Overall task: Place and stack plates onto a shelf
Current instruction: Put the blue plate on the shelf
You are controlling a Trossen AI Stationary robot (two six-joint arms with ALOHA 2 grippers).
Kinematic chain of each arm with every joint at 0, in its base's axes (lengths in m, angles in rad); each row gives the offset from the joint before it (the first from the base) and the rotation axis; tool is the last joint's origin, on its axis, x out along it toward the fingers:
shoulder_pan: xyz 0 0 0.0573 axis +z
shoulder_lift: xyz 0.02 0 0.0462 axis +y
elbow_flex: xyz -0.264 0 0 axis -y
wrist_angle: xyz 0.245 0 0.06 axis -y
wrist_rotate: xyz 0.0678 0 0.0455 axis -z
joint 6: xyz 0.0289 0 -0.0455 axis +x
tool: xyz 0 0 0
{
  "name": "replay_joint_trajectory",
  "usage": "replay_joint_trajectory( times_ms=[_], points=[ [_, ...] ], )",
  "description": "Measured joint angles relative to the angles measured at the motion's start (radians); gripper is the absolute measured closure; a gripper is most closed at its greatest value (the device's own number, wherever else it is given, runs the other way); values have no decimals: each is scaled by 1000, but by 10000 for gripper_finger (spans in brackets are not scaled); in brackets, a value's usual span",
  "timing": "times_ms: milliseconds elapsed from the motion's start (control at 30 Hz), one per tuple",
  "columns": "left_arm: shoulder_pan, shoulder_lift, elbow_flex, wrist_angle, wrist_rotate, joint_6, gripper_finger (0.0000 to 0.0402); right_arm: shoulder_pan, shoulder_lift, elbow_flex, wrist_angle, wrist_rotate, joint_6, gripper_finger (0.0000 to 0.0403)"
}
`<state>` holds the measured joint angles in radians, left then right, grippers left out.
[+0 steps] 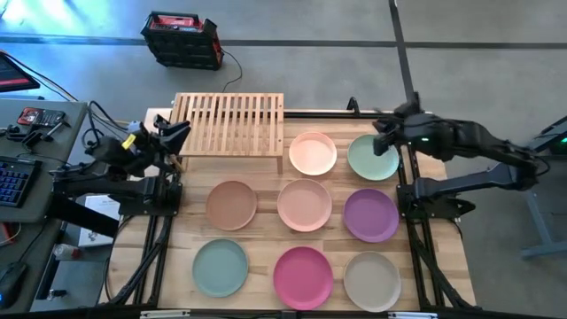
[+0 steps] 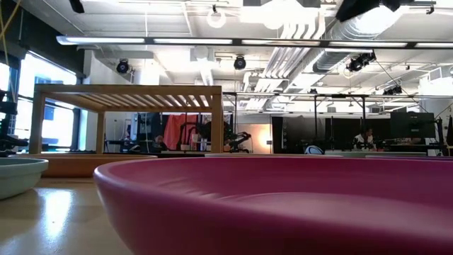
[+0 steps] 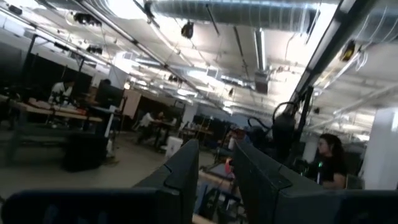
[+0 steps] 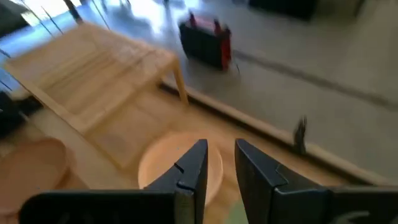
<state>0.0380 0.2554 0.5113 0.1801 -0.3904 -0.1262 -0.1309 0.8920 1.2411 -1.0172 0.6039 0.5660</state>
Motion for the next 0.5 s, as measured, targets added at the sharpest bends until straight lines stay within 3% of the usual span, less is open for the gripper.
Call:
replay_joint_trajectory(
  times_ms=[233,500],
  points=[
    [0,0,1,-134,0,-30,312,-81,144,5,-120,-180,137,334],
    [0,0,1,-286,1,-56,312,-125,318,5,-162,-274,197,334]
  ],
)
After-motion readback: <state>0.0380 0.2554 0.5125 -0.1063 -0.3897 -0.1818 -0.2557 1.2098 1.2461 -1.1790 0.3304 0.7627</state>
